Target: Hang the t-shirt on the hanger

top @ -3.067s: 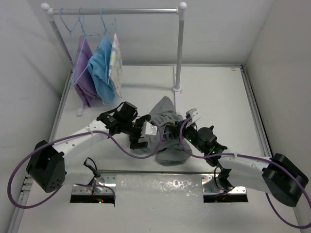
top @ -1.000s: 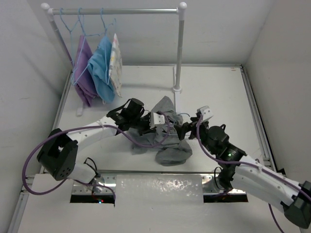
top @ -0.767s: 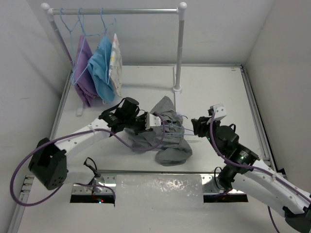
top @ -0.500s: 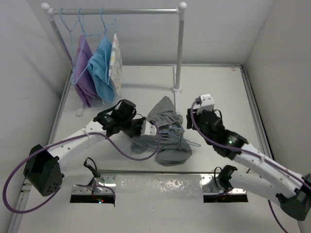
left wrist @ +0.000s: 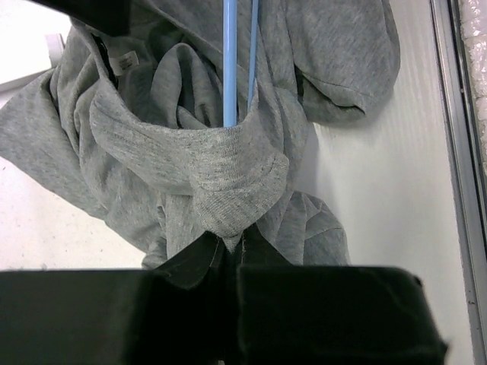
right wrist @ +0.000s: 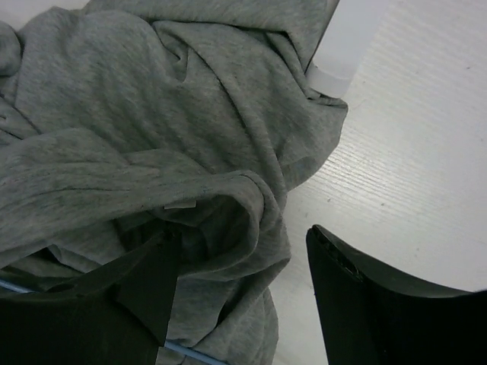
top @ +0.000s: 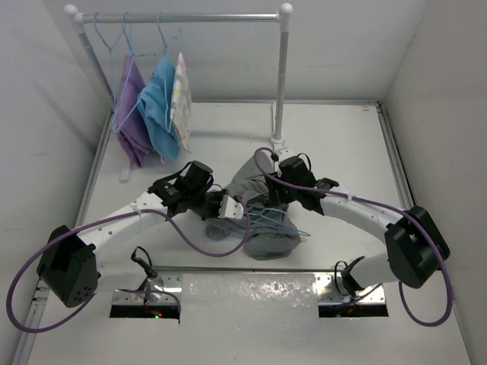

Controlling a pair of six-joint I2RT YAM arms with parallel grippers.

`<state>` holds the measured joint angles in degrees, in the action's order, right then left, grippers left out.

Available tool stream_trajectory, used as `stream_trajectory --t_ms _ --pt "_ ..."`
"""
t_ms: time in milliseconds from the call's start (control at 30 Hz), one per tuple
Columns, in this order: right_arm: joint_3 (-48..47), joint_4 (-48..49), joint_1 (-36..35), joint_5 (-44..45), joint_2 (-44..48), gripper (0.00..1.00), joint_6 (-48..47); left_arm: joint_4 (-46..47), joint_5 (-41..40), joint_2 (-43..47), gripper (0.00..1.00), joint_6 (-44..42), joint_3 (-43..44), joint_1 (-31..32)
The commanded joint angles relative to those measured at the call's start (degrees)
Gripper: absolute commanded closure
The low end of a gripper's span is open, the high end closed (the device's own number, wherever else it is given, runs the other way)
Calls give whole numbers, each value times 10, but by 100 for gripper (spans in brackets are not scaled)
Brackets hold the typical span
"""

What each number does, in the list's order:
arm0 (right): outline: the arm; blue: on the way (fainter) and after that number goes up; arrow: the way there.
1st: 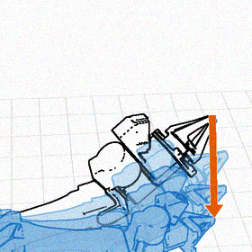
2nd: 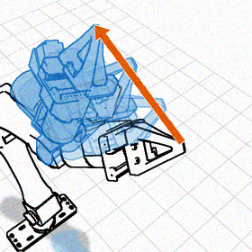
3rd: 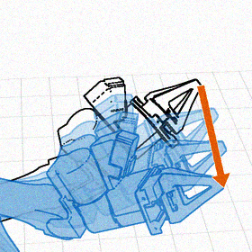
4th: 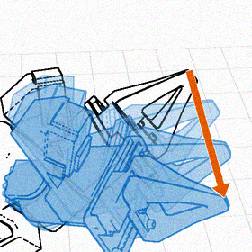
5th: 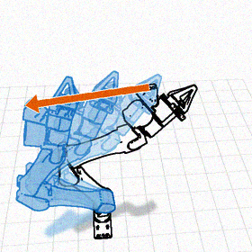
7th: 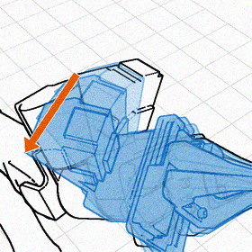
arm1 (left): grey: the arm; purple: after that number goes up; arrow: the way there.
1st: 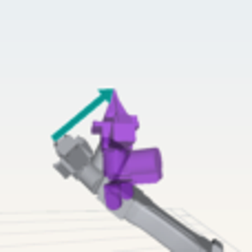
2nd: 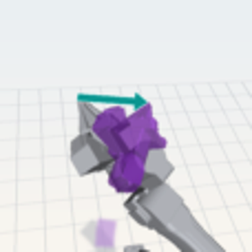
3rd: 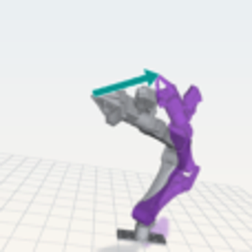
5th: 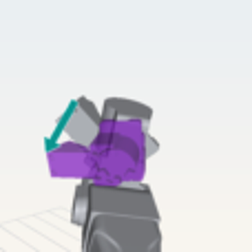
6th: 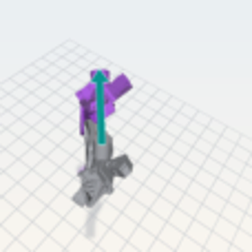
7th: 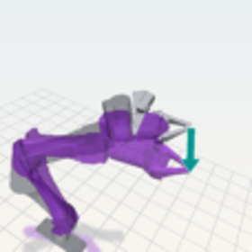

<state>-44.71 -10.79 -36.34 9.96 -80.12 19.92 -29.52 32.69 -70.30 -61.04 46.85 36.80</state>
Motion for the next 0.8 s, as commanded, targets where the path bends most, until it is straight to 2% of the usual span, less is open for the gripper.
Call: stream_trajectory --t_ms 0,100,167,200,267,333,400,433,533,633,767 --pt "-13 38 0 -19 -21 35 9 29 16 13 100 -4 -1 -3" --pt "-13 59 6 -10 -49 40 22 31 19 16 100 -4 -1 -2" --pt "-27 58 9 0 -69 49 28 31 18 17 100 -3 -2 -2" --pt "-32 45 13 10 -89 73 36 28 18 18 100 -2 -2 -3" --pt "-41 21 27 55 -103 100 49 21 36 24 100 -3 0 -17" --pt "-7 28 56 65 -95 100 66 -1 61 34 100 -16 7 -40" --pt "49 63 95 57 -77 100 92 -31 111 30 100 -29 28 -96" --pt "70 74 107 57 -52 100 101 -40 141 29 100 -34 34 -116" --pt "144 111 144 66 20 100 125 -48 159 25 100 -37 45 -176" --pt "185 132 167 67 74 100 130 -30 157 19 100 -9 44 -186" --pt "181 99 169 61 116 100 110 25 141 10 100 56 40 -195"
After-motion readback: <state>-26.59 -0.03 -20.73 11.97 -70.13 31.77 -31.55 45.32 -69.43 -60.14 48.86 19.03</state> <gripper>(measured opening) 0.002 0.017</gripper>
